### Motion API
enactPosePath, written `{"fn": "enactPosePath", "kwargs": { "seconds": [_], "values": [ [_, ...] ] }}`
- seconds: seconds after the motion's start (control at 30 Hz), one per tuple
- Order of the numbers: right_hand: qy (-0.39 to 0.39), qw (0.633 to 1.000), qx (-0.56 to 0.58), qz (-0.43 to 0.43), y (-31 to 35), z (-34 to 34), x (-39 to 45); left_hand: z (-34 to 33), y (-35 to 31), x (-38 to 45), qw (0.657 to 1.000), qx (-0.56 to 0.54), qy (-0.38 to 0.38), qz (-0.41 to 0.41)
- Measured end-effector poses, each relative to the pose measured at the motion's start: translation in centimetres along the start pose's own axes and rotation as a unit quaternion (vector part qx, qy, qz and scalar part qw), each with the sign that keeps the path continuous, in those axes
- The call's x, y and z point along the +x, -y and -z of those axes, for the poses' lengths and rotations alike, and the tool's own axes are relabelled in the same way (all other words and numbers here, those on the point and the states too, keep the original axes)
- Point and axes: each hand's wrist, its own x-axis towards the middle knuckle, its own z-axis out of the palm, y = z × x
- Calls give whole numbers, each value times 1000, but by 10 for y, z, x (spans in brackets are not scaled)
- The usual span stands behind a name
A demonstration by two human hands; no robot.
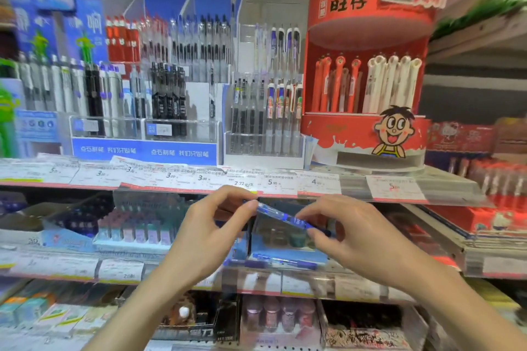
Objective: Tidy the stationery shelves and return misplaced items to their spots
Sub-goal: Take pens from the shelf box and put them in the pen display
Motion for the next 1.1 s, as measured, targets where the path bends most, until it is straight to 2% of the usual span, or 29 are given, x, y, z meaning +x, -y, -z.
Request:
{"fn": "enactPosePath", "kwargs": {
  "seconds": [0.17, 0.4, 0.93, 1.1],
  "values": [
    [-41, 999, -7, 15, 1, 31, 24, 11, -23, 25, 999, 20, 2, -30],
    [-44, 997, -35, 44, 13, 36, 75, 42, -25, 59, 997, 55, -23, -42],
    [-137, 989, -60, 20, 122, -38, 185, 190, 23, 111, 995, 46, 19, -88],
    [-120, 990, -79, 12, 141, -47, 203, 219, 34, 116, 994, 56, 35, -85]
  ]
}}
